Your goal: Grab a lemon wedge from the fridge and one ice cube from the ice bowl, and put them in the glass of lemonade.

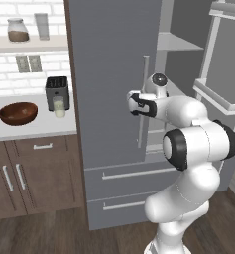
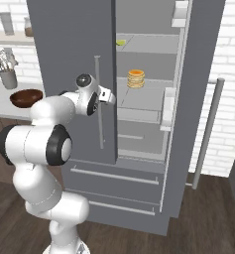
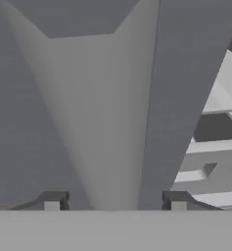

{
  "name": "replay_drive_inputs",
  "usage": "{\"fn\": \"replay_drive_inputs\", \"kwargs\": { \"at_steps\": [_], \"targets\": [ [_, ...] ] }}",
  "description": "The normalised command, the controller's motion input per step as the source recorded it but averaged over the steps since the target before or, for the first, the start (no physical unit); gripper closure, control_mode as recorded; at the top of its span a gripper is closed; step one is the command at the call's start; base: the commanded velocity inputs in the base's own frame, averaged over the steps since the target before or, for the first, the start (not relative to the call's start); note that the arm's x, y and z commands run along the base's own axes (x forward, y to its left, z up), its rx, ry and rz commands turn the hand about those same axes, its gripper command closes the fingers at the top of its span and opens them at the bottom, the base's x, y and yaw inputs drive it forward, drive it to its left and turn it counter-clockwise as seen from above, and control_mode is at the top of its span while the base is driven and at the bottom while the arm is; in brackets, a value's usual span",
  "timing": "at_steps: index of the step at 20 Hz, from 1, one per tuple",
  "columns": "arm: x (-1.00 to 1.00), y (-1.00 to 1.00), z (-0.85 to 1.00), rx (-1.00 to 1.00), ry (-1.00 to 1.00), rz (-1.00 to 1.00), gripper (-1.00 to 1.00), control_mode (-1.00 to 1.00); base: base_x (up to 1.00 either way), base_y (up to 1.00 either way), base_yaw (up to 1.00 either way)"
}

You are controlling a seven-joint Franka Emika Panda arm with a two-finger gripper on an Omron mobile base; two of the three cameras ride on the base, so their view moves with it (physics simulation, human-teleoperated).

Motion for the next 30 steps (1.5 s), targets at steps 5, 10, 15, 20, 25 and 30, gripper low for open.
{"fn": "replay_drive_inputs", "kwargs": {
  "at_steps": [5,10,15,20,25,30],
  "targets": [
    [0.32,0.06,0.00,0.00,0.00,0.00,1.00,-1.00,0.00,0.00,0.00],
    [0.30,0.12,0.00,0.00,0.00,0.00,1.00,-1.00,0.00,0.00,0.00],
    [-0.02,0.60,0.03,0.00,-0.02,0.02,1.00,-1.00,0.00,0.00,0.00],
    [-0.63,0.83,0.42,0.00,0.00,0.08,1.00,-1.00,0.00,0.00,0.00],
    [-0.97,0.71,0.55,-0.02,0.00,0.13,1.00,-1.00,0.00,0.00,0.00],
    [-1.00,0.85,0.69,-0.05,0.00,0.14,1.00,-1.00,0.00,0.00,0.00]
  ]
}}
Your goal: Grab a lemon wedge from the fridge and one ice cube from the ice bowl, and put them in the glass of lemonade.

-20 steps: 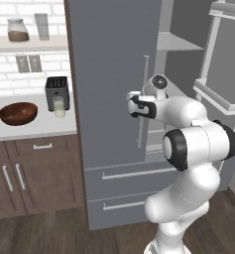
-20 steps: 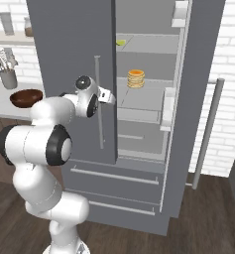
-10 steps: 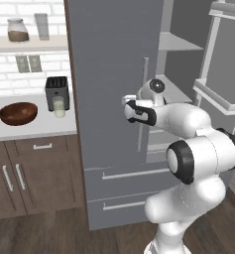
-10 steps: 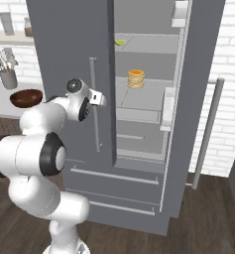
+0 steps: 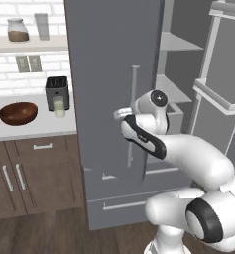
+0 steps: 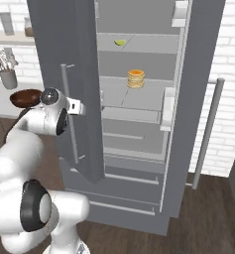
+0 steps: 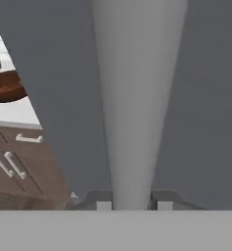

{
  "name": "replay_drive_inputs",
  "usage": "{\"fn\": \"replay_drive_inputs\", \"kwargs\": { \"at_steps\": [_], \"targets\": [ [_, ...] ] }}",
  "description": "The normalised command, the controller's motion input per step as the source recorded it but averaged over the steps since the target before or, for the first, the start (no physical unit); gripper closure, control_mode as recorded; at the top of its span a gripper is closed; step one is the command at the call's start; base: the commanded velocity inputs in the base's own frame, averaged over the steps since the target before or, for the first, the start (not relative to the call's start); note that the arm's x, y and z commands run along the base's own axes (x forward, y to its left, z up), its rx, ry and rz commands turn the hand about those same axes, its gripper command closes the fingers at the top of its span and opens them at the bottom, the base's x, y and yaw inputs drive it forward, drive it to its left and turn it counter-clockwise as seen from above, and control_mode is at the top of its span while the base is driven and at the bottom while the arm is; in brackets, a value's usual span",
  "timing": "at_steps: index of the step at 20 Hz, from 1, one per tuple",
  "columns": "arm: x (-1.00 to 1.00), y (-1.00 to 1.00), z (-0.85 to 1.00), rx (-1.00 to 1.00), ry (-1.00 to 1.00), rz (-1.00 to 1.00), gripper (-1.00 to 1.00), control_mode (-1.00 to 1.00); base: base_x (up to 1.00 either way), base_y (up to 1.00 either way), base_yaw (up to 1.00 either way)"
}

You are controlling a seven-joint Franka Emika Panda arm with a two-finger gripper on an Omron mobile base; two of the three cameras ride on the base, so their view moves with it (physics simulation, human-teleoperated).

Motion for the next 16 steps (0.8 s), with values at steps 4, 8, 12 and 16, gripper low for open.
{"fn": "replay_drive_inputs", "kwargs": {
  "at_steps": [4,8,12,16],
  "targets": [
    [-0.86,1.00,0.72,-0.11,0.00,0.17,1.00,-1.00,0.00,0.00,0.00],
    [-0.81,0.98,0.59,-0.13,0.00,0.17,1.00,-1.00,0.00,0.00,0.00],
    [-0.91,0.78,0.43,-0.12,0.00,0.14,1.00,-1.00,0.00,0.00,0.00],
    [-1.00,0.09,0.39,-0.02,-0.14,0.01,1.00,-1.00,0.00,0.00,0.00]
  ]
}}
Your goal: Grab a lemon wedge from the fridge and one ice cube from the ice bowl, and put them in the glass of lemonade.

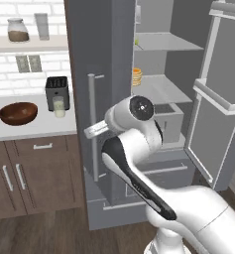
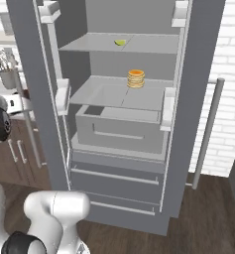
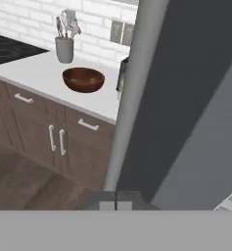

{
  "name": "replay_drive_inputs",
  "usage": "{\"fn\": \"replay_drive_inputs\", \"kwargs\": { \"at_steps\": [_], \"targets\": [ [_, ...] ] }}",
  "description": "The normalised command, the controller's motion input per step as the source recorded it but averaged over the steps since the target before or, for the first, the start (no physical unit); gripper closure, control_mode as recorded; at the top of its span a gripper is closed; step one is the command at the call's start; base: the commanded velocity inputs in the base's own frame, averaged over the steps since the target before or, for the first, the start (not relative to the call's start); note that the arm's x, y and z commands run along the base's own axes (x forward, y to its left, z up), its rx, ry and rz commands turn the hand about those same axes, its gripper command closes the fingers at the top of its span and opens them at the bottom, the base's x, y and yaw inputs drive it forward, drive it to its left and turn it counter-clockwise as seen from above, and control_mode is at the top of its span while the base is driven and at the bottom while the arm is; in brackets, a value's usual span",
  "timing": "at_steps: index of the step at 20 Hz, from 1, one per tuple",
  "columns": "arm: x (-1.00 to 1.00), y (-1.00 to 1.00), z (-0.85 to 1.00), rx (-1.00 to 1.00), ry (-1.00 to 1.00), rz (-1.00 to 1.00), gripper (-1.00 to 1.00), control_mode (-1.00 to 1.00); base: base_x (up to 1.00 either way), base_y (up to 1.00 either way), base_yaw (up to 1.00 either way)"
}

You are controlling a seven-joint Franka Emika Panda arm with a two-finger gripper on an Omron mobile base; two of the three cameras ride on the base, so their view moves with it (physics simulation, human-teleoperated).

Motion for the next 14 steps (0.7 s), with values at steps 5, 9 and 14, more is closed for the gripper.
{"fn": "replay_drive_inputs", "kwargs": {
  "at_steps": [5,9,14],
  "targets": [
    [-0.82,-0.31,0.51,0.00,-0.15,-0.06,1.00,-1.00,0.00,0.00,0.00],
    [-0.43,-0.43,0.69,0.00,-0.10,-0.15,1.00,-1.00,0.00,0.00,0.00],
    [-0.15,-0.60,0.65,0.03,-0.05,-0.16,1.00,-1.00,0.00,0.00,0.00]
  ]
}}
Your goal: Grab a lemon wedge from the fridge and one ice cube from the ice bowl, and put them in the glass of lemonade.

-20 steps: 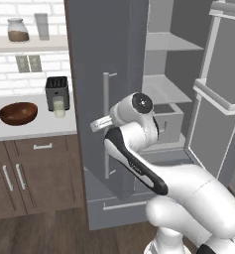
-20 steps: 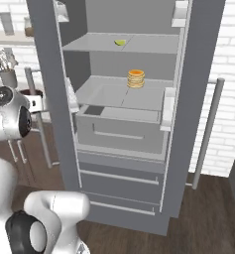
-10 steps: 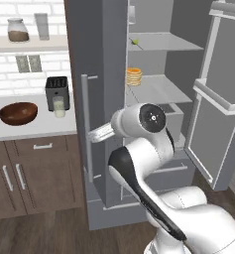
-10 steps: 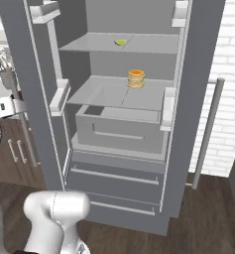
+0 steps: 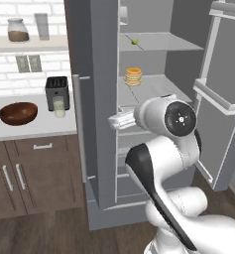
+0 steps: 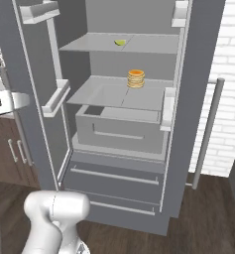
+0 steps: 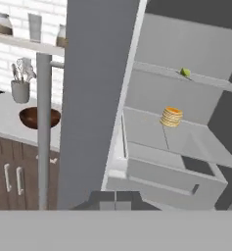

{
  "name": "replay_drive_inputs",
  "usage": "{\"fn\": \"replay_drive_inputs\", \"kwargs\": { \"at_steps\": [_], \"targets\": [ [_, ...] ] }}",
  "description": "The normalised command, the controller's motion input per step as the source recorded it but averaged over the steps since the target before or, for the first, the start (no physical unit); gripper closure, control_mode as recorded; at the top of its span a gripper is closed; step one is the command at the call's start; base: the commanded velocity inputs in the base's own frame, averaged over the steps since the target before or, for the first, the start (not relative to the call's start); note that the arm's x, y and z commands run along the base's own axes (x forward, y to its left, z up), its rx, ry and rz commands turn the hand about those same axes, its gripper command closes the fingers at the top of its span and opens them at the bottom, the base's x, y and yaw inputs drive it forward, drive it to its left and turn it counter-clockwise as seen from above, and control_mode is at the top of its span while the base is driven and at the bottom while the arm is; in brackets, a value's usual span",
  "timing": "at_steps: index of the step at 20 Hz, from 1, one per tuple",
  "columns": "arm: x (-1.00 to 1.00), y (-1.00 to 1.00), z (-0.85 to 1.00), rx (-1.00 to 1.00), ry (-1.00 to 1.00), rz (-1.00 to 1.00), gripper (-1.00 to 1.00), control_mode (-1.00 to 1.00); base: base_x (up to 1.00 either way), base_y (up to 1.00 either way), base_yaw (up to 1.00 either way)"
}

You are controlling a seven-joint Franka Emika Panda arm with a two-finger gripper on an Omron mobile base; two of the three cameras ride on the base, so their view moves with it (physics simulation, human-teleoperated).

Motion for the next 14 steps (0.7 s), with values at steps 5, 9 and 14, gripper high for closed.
{"fn": "replay_drive_inputs", "kwargs": {
  "at_steps": [5,9,14],
  "targets": [
    [0.26,-0.80,0.13,0.12,0.01,-0.07,1.00,-1.00,0.00,0.00,0.00],
    [0.77,-0.76,0.01,0.14,0.16,0.01,1.00,-1.00,0.00,0.00,0.00],
    [1.00,-0.43,0.00,0.20,0.26,0.15,1.00,-1.00,0.00,0.00,0.00]
  ]
}}
